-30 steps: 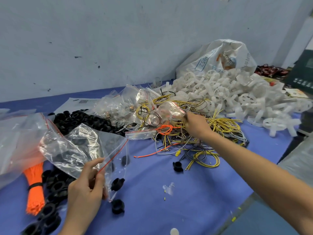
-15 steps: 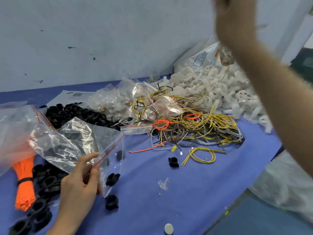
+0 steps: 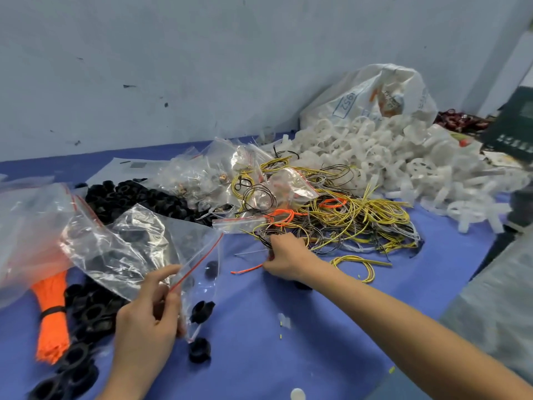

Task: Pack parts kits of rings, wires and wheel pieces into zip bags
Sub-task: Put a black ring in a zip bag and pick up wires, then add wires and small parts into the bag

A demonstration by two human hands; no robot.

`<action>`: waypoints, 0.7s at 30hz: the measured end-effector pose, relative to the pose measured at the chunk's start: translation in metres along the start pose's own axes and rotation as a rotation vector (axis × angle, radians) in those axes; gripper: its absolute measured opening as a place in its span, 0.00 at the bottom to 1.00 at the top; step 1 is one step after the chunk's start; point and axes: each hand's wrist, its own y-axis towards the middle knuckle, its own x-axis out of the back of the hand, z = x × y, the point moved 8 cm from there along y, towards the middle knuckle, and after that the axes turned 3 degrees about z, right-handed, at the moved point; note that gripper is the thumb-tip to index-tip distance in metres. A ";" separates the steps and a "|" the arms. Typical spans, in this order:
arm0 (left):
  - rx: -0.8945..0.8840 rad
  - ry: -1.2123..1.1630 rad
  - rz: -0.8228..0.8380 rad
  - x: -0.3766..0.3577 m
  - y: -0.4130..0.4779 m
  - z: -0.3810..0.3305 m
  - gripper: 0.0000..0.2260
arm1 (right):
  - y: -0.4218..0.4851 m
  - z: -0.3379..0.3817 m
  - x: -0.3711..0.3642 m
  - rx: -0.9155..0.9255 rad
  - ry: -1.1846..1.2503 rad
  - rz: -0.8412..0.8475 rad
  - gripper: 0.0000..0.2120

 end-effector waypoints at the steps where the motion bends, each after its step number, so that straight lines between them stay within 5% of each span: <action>1: 0.005 0.000 0.004 -0.001 0.000 0.001 0.19 | -0.001 -0.002 0.000 0.009 0.005 0.034 0.09; 4: -0.006 0.018 0.020 -0.001 -0.001 -0.002 0.27 | -0.001 -0.007 -0.004 0.040 -0.111 0.139 0.06; 10: 0.001 0.040 0.026 0.001 0.000 -0.002 0.28 | 0.008 -0.006 0.006 0.188 -0.435 0.047 0.02; 15: -0.004 0.060 -0.004 0.008 0.002 -0.007 0.25 | -0.001 -0.004 0.105 0.185 0.231 -0.201 0.06; 18: 0.033 0.040 -0.022 0.010 0.003 -0.005 0.32 | -0.016 -0.003 0.200 0.170 0.690 -0.395 0.11; 21: -0.091 0.062 0.008 0.004 0.010 -0.024 0.23 | -0.032 0.003 0.260 0.183 1.150 -0.508 0.17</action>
